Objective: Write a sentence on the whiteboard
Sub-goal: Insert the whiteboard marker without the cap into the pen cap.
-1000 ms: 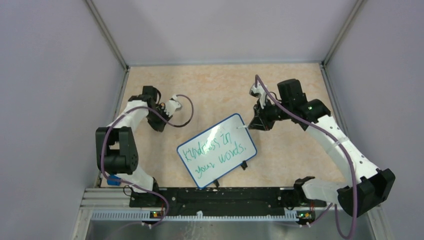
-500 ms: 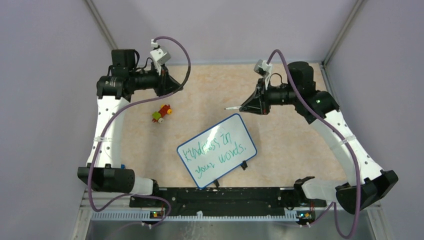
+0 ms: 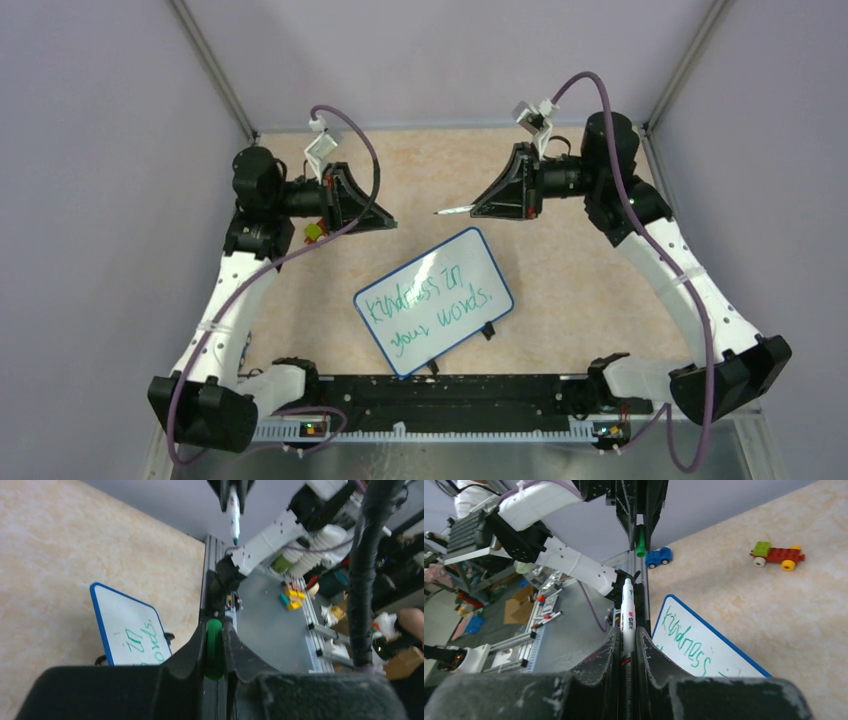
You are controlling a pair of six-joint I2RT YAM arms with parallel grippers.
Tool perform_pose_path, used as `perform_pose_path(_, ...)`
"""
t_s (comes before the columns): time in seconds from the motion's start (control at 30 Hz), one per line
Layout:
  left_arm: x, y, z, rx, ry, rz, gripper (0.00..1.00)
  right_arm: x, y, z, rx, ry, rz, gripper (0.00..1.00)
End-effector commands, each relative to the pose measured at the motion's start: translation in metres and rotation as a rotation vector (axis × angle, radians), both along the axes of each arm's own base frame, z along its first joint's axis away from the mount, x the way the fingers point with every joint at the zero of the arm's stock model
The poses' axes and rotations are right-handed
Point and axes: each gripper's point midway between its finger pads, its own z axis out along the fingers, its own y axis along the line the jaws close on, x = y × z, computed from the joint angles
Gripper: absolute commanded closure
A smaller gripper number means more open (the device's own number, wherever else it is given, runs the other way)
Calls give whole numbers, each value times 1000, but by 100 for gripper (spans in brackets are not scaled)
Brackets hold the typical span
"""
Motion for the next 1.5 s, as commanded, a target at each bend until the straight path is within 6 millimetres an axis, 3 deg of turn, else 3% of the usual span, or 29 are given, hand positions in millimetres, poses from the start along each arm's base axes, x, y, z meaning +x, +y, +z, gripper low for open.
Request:
perform_pose_path(0.0, -35, -3, 30, -68, -56, -88, 100, -13, 0, 23, 80, 15, 85, 100)
perform_pose_path(0.27, -34, -18, 35, -142, -25, -44, 100, -19, 5, 21, 85, 46, 109, 100)
perform_pose_path(0.73, -15, -16, 44, -235, 102, 67, 100, -16, 14, 15, 82, 75, 101, 100)
perform_pose_path(1.47, 4, -21, 37, -256, 193, 165, 100, 5, 29, 25, 91, 85, 24, 100)
